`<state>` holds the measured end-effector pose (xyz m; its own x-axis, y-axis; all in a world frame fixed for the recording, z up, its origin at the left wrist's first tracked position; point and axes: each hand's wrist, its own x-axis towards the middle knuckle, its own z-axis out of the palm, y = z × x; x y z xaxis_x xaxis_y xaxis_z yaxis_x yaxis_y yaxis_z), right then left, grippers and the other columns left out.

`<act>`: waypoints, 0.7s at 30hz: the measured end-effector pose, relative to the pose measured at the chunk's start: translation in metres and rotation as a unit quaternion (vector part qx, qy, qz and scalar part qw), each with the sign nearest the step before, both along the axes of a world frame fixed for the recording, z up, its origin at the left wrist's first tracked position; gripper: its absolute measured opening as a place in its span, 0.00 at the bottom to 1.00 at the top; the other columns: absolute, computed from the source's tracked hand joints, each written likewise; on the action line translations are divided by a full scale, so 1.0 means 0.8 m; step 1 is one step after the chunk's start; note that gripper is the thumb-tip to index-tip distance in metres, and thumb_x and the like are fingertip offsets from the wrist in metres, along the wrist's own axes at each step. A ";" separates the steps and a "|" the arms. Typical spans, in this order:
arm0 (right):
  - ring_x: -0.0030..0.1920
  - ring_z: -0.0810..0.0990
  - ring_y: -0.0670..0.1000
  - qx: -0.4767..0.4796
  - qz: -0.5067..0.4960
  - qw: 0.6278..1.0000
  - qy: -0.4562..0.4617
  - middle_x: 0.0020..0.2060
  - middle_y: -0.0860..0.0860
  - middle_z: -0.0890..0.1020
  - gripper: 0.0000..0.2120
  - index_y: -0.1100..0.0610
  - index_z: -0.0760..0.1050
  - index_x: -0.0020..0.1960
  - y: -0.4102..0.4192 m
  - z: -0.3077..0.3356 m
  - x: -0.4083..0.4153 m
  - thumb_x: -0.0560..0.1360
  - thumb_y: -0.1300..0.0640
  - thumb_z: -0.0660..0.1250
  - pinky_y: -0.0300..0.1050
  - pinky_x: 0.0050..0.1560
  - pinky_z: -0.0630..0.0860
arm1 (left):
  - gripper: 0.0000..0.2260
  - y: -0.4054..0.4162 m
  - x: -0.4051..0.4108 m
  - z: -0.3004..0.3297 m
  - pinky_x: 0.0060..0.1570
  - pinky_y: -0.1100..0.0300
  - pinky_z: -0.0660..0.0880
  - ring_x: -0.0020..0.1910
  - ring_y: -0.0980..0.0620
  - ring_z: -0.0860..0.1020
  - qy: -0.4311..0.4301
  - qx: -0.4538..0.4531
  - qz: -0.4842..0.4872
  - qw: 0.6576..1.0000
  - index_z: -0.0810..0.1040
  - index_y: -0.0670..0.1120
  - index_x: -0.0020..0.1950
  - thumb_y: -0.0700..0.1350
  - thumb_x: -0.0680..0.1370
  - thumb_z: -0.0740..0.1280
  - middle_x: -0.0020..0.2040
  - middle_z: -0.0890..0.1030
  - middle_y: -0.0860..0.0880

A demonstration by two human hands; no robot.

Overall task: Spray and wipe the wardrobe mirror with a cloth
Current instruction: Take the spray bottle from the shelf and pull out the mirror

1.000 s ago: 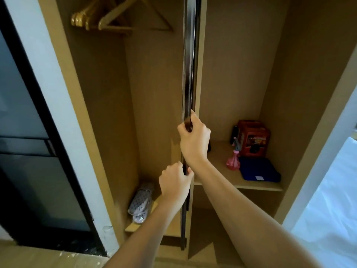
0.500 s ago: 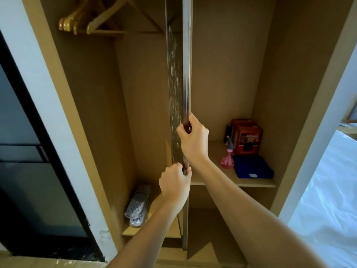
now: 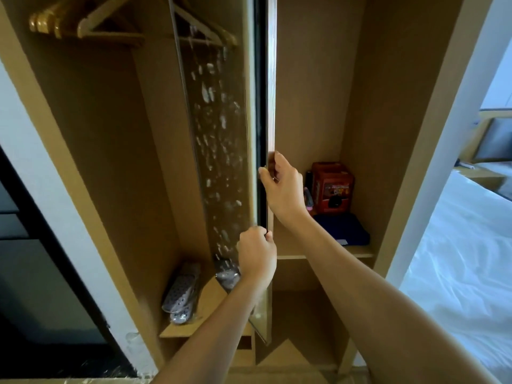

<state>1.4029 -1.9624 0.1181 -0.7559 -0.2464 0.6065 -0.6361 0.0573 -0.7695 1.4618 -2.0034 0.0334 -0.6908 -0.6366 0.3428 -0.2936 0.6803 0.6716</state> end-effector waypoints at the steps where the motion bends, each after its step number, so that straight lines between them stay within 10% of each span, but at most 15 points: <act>1: 0.30 0.72 0.38 0.005 -0.002 1.000 0.000 0.33 0.45 0.73 0.09 0.52 0.69 0.43 0.005 0.001 -0.006 0.80 0.62 0.63 0.30 0.32 0.69 | 0.10 0.003 -0.005 -0.001 0.32 0.70 0.69 0.40 0.53 0.81 0.004 0.005 -0.007 1.000 0.83 0.42 0.48 0.46 0.80 0.64 0.42 0.84 0.47; 12: 0.34 0.76 0.41 0.025 -0.021 0.999 0.008 0.36 0.48 0.78 0.04 0.54 0.72 0.46 0.034 0.000 -0.071 0.79 0.59 0.66 0.31 0.36 0.72 | 0.06 0.012 -0.069 -0.014 0.39 0.60 0.76 0.39 0.53 0.79 0.066 -0.034 -0.065 0.995 0.80 0.44 0.47 0.46 0.77 0.69 0.41 0.82 0.49; 17: 0.47 0.82 0.58 0.026 -0.023 0.999 0.008 0.45 0.58 0.83 0.08 0.61 0.75 0.55 0.039 -0.002 -0.105 0.78 0.58 0.67 0.56 0.50 0.80 | 0.08 0.013 -0.097 -0.018 0.39 0.64 0.69 0.40 0.50 0.78 0.076 -0.047 -0.086 0.992 0.79 0.41 0.50 0.46 0.78 0.68 0.42 0.82 0.47; 21: 0.48 0.83 0.55 0.015 -0.005 1.000 -0.002 0.46 0.54 0.84 0.11 0.61 0.76 0.59 0.045 0.000 -0.130 0.78 0.59 0.67 0.55 0.53 0.79 | 0.08 0.020 -0.120 -0.018 0.40 0.66 0.69 0.42 0.51 0.79 0.078 -0.043 -0.066 0.994 0.79 0.41 0.50 0.46 0.77 0.69 0.43 0.83 0.47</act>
